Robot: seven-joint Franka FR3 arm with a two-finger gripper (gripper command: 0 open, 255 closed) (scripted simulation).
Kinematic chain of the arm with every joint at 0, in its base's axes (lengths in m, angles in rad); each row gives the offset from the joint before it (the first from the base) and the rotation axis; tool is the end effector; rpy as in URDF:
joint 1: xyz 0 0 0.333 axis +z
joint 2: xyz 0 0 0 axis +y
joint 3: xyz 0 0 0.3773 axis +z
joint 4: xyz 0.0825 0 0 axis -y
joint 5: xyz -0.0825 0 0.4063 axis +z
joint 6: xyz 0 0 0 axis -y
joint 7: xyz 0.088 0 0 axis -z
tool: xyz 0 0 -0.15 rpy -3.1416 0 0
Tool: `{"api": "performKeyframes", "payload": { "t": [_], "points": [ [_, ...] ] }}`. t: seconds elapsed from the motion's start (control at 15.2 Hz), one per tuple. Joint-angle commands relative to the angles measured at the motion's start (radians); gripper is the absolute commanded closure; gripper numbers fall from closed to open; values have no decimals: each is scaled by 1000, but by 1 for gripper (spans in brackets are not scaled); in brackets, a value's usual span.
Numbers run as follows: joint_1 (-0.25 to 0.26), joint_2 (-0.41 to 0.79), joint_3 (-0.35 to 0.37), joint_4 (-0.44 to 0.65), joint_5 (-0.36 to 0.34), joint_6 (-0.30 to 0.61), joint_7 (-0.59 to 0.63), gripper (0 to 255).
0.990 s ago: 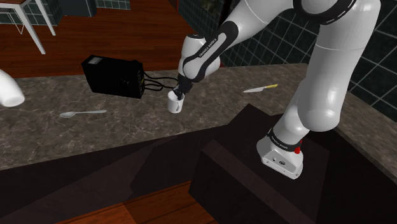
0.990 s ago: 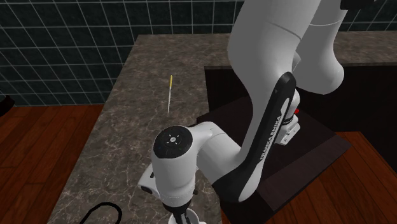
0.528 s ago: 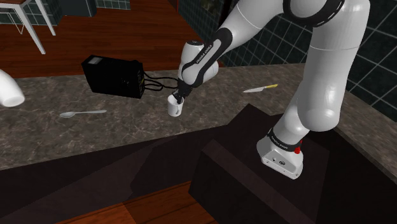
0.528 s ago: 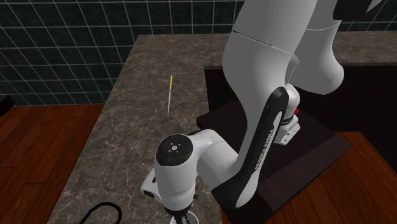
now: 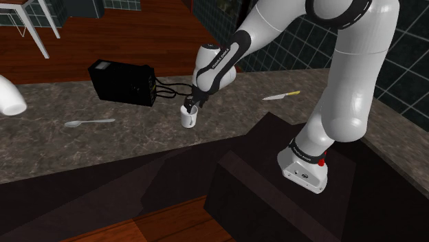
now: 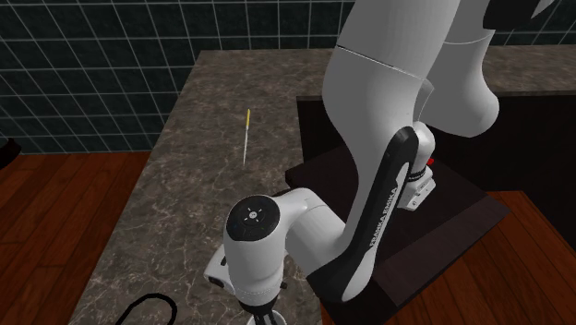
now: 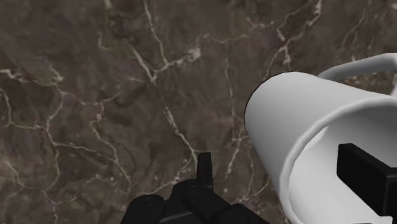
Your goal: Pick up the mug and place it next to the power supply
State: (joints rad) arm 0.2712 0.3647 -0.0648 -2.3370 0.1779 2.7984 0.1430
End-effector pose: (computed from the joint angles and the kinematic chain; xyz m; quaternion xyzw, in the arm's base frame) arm 0.5505 0.1083 0.1831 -0.9974 0.0478 -0.0447 0.0308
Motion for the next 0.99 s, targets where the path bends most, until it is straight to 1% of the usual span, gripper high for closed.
{"api": "performKeyframes", "payload": {
  "t": [0.0, 0.13, 0.4, 0.92],
  "points": [
    [0, 0, 0, 0, 0, 0, 0, 0],
    [0, 0, 0, 0, 0, 0, 0, 0],
    [18, -133, -29, -28, -40, -105, 30, 0],
    [17, -133, -28, -28, -41, -105, 31, 0]
  ]
}}
